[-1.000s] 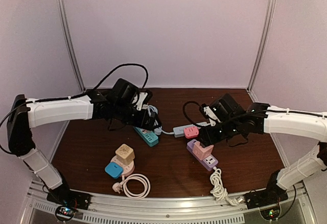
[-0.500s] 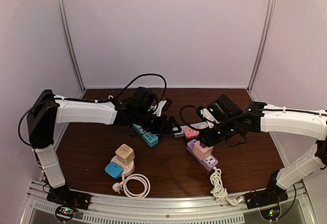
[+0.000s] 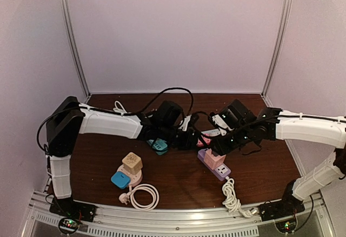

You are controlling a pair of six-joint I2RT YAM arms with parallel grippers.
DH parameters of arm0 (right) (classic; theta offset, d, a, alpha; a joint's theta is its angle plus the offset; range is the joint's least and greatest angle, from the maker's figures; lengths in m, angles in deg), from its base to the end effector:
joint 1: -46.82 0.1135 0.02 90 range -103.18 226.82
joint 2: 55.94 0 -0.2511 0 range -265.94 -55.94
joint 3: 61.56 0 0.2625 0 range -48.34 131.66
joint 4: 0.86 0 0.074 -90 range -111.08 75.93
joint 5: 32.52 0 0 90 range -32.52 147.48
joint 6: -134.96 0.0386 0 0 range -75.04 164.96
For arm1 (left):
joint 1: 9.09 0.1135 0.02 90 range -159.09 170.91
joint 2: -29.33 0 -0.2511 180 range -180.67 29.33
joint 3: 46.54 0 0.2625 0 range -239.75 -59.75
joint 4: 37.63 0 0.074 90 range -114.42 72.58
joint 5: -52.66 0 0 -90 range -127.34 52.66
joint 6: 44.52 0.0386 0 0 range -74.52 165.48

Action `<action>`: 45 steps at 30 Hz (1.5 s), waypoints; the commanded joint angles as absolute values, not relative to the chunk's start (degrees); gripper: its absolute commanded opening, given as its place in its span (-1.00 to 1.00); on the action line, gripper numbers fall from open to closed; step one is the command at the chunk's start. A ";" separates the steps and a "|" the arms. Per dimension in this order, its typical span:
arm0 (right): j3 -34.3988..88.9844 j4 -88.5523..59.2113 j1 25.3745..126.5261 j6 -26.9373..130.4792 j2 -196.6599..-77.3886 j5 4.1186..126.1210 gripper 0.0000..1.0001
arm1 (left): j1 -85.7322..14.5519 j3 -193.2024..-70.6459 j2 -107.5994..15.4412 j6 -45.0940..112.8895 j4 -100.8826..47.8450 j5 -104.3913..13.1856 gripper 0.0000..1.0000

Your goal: Pull the plug off the socket

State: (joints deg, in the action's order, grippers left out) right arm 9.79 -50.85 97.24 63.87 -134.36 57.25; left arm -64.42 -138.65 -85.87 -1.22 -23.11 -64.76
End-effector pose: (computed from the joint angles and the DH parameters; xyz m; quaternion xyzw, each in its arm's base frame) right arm 0.1857 0.2244 0.2327 -0.2598 0.9231 0.1597 0.2343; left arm 0.2437 -0.3836 0.1717 0.1699 0.8614 -0.4671 0.1045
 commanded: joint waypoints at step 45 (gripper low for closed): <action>10.43 -52.91 97.85 59.02 -134.08 57.32 -0.25 | -66.51 -148.00 -95.89 -1.37 -12.12 -64.81 -0.25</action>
